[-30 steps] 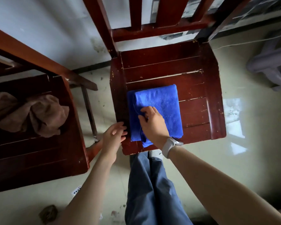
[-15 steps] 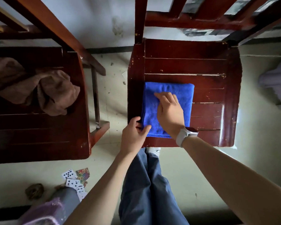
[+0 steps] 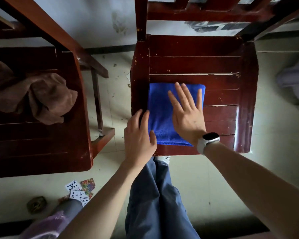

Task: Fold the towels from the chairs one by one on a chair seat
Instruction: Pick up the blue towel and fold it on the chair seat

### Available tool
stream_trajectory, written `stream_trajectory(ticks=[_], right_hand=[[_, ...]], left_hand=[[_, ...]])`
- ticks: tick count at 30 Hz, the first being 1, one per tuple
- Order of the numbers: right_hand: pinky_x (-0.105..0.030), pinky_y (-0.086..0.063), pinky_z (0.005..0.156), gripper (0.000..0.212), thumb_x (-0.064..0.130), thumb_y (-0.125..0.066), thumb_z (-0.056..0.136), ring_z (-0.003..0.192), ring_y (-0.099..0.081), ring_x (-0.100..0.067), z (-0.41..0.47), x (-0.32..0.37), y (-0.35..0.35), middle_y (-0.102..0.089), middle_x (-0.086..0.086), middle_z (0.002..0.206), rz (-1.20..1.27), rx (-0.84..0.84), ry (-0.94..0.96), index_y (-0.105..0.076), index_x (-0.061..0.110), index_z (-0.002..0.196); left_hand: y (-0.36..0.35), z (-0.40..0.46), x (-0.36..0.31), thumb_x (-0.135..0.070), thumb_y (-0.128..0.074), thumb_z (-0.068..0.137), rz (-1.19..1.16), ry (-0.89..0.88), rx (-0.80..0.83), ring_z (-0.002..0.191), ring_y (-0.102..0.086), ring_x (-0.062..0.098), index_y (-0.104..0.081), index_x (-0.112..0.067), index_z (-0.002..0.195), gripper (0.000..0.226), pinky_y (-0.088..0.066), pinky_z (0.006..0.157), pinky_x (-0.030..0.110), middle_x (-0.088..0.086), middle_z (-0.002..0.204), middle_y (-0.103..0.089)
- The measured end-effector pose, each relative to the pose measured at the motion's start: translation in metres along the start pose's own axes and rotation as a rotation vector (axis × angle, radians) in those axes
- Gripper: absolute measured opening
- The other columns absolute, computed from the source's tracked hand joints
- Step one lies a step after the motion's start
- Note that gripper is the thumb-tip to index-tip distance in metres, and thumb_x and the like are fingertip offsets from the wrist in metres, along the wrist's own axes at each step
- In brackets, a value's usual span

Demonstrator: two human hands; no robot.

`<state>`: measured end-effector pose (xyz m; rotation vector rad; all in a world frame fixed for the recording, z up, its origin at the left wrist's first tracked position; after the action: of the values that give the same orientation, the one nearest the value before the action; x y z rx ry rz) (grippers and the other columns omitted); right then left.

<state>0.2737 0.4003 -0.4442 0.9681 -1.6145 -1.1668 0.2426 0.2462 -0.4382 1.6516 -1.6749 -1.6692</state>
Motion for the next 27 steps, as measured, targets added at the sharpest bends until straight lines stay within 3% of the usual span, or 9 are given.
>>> stream_trajectory(ticks=[3,6,14,18,20,23,27], right_hand=[[-0.06,-0.015,0.107,0.05,0.005,-0.047,0.082,0.133,-0.033,-0.041,-0.018,-0.014,0.003,-0.037,-0.025,0.143,0.008,-0.02,-0.138,-0.045,-0.002,0.131],[-0.057,-0.014,0.109,0.051,0.017,-0.047,0.088,0.137,-0.029,-0.037,-0.026,-0.021,-0.009,-0.033,-0.021,0.146,-0.038,0.059,-0.168,-0.04,0.0,0.135],[-0.061,-0.022,0.107,0.056,0.038,-0.034,0.091,0.138,-0.029,-0.03,-0.047,-0.05,-0.032,-0.031,-0.01,0.15,-0.042,0.162,-0.236,-0.029,0.018,0.143],[-0.055,-0.008,0.113,0.061,0.044,-0.023,0.093,0.143,-0.014,-0.026,-0.081,-0.059,-0.027,-0.018,-0.011,0.155,0.09,0.266,-0.416,-0.02,0.013,0.146],[-0.05,-0.011,0.114,0.057,0.04,-0.031,0.094,0.143,-0.018,-0.026,-0.096,-0.056,-0.02,-0.024,-0.011,0.153,0.186,0.265,-0.492,-0.029,0.01,0.143],[-0.043,-0.034,0.098,0.043,0.031,-0.049,0.09,0.116,-0.045,-0.034,-0.106,-0.04,-0.012,-0.054,-0.016,0.123,0.406,0.131,-0.782,-0.05,0.007,0.126],[-0.036,-0.043,0.081,0.03,0.028,-0.059,0.084,0.093,-0.054,-0.031,-0.098,-0.015,-0.022,-0.061,-0.016,0.096,0.861,0.117,-1.211,-0.057,0.001,0.096]], left_hand=[[-0.003,0.02,-0.013,-0.021,-0.047,0.086,0.242,-0.24,0.021,0.136,-0.031,0.031,-0.038,-0.007,0.137,0.054,-0.036,0.102,0.045,0.014,0.148,-0.033],[-0.02,0.051,-0.022,-0.032,-0.037,0.089,0.396,-0.352,0.094,0.139,-0.024,0.033,-0.029,-0.01,0.142,0.058,-0.027,0.108,0.052,0.014,0.15,-0.027],[-0.041,0.069,-0.012,-0.046,-0.034,0.09,0.452,-0.376,0.181,0.141,-0.017,0.034,-0.024,-0.015,0.144,0.064,-0.02,0.109,0.056,0.016,0.152,-0.02],[-0.024,0.078,-0.017,-0.033,-0.042,0.091,0.335,-0.384,0.187,0.141,-0.017,0.034,-0.032,-0.013,0.141,0.055,-0.016,0.11,0.058,0.015,0.151,-0.024],[-0.013,0.09,-0.019,-0.027,-0.039,0.094,0.337,-0.373,0.143,0.139,-0.023,0.032,-0.036,-0.011,0.139,0.048,-0.012,0.11,0.059,0.013,0.147,-0.034],[-0.004,0.117,-0.026,-0.024,-0.037,0.097,0.377,-0.382,0.153,0.134,-0.034,0.026,-0.043,-0.01,0.135,0.041,-0.008,0.111,0.056,0.007,0.138,-0.048],[-0.002,0.14,-0.042,-0.025,-0.044,0.095,0.314,-0.437,0.248,0.112,-0.046,0.03,-0.055,-0.01,0.125,0.035,-0.034,0.097,0.046,0.009,0.122,-0.055]])
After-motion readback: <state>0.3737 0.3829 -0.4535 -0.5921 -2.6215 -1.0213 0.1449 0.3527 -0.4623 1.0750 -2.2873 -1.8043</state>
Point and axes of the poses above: each hand's wrist, its own z-axis towards the middle knuckle, its own y-axis out of the back of the hand, x = y × z, the point moved 2 cm from there along z, towards the middle knuckle
